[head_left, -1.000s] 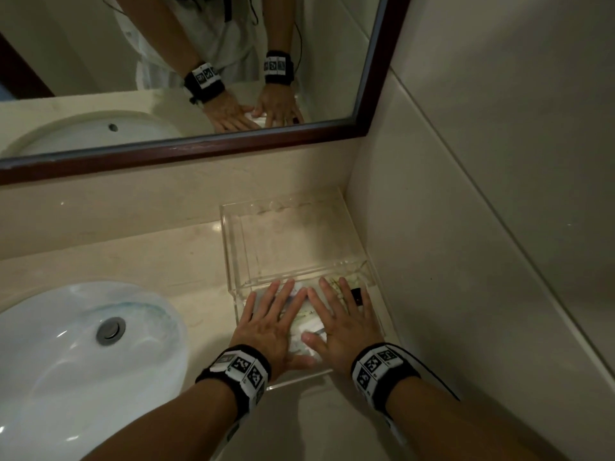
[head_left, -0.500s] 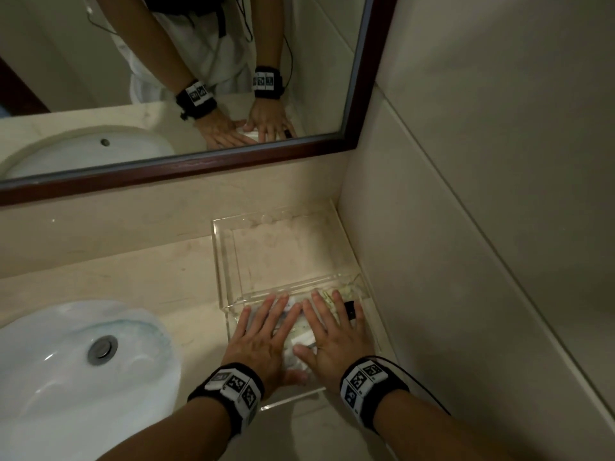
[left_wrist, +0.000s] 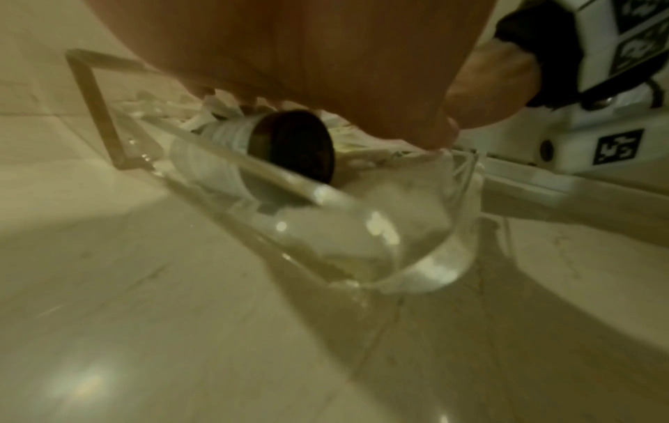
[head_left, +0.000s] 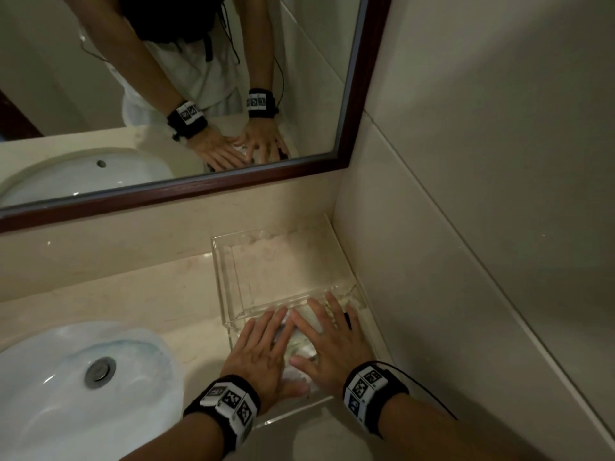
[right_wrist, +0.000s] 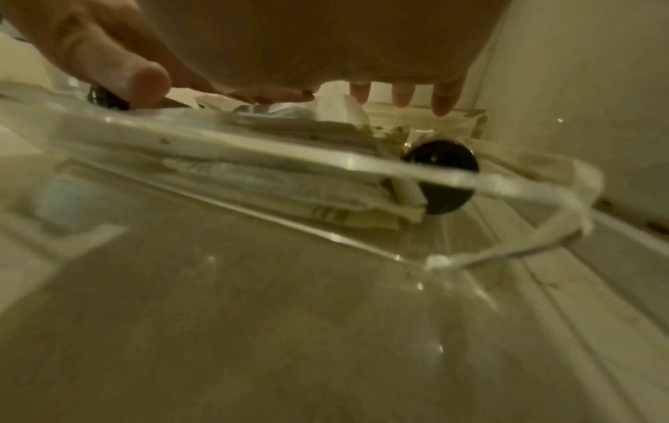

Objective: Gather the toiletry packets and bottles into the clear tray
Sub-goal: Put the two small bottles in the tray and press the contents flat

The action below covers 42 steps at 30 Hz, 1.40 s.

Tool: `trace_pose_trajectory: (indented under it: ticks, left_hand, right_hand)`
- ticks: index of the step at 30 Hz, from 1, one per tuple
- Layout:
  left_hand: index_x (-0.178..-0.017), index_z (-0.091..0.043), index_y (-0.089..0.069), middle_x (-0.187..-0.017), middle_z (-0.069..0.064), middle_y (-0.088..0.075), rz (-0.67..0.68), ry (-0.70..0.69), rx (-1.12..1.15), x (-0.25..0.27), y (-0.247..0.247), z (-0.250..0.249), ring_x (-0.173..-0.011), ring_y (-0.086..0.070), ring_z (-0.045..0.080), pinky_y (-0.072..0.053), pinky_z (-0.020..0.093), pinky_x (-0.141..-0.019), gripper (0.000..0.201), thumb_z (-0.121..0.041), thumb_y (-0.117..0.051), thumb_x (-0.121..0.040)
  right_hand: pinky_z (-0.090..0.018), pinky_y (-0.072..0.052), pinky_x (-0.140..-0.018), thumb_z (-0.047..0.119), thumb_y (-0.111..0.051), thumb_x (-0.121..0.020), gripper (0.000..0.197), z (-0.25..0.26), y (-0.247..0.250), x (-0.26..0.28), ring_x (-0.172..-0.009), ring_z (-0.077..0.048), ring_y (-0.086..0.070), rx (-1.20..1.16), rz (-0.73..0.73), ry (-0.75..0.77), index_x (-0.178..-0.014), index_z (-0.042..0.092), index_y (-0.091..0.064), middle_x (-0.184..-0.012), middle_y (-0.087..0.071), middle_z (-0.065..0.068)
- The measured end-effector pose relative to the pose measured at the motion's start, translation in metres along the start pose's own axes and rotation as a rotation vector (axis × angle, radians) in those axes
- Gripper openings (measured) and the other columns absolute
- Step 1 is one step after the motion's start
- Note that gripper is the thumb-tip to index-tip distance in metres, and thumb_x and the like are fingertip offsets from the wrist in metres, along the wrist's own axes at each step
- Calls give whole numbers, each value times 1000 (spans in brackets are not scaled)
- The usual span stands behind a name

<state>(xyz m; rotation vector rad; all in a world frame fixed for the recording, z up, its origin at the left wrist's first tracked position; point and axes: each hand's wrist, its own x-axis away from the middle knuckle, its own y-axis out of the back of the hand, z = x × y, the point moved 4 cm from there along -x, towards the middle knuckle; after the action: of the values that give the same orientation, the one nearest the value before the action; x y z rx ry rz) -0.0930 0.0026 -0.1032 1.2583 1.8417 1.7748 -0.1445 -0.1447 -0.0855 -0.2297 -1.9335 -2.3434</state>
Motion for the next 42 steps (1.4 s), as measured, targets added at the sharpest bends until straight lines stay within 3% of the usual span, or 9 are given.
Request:
trace_pose_trajectory:
  ticks: [2,4,8,12,24,26,28,33,42]
  left_hand:
    - [-156,-13,-27,-163,7,-21,51,6,17,0,-4,1,-149,-29,30,-14,49,-114,120,-97,-28,-71]
    - [-154,-17,-35,-159,7,-36,32,3,56,0,-7,0,-145,-35,29,-21,51,-111,115,-97,-32,-70]
    - [-158,-20,-25,-164,7,-23,2,5,38,-1,-10,1,-150,-24,29,-15,52,-114,116,-96,-27,-71]
    - [-156,-17,-31,-161,10,-32,9,6,45,-1,-13,2,-147,-31,33,-20,55,-112,116,-95,-35,-71]
    - [-155,-17,-36,-160,9,-36,-33,0,26,-8,-14,2,-147,-31,32,-22,56,-112,116,-93,-39,-68]
    - [-157,-17,-27,-164,8,-26,-37,13,19,-8,-9,-1,-151,-19,29,-15,56,-115,117,-93,-34,-68]
    - [-159,-16,-6,-166,4,0,-18,35,2,-6,-2,-5,-154,-2,26,-4,56,-117,116,-90,-28,-73]
    - [-154,-10,18,-163,8,25,-43,33,-64,1,5,-15,-145,33,22,13,49,-119,87,-56,-26,-94]
    - [-150,-11,27,-154,4,37,37,67,-78,-9,-4,-19,-143,35,19,13,54,-119,117,-84,-32,-79]
  right_hand:
    - [-60,-33,-106,78,-36,-80,75,-2,-3,2,-138,-34,-39,-2,40,2,-146,42,-34,-146,-48,-1]
    - [-59,-27,-107,78,-36,-82,75,-7,-9,3,-138,-33,-41,5,55,-1,-147,41,-33,-146,-48,-1]
    - [-60,-16,-110,80,-27,-85,79,-10,-19,3,-144,-30,-28,18,58,-32,-150,34,-30,-156,-34,-3]
    - [-64,-13,-114,81,-25,-86,83,-11,-23,1,-148,-31,-18,48,38,-46,-152,32,-26,-161,-24,-3]
    - [-63,-14,-112,78,-28,-87,79,-10,-25,-3,-145,-32,-27,64,85,-68,-149,30,-36,-157,-33,-4]
    - [-61,-15,-112,79,-29,-86,80,-10,-26,-1,-145,-32,-28,53,111,-79,-149,31,-35,-157,-34,-3]
    - [-61,-16,-110,80,-30,-85,81,-9,-23,0,-143,-32,-32,41,106,-84,-149,31,-36,-155,-37,-4]
    - [-62,-15,-107,74,-35,-84,79,5,-12,0,-144,-30,-26,50,20,7,-148,28,-37,-156,-36,-1]
    - [-59,-21,-107,69,-22,-90,82,8,-29,1,-143,-30,-31,41,18,1,-145,12,-43,-153,-40,-3]
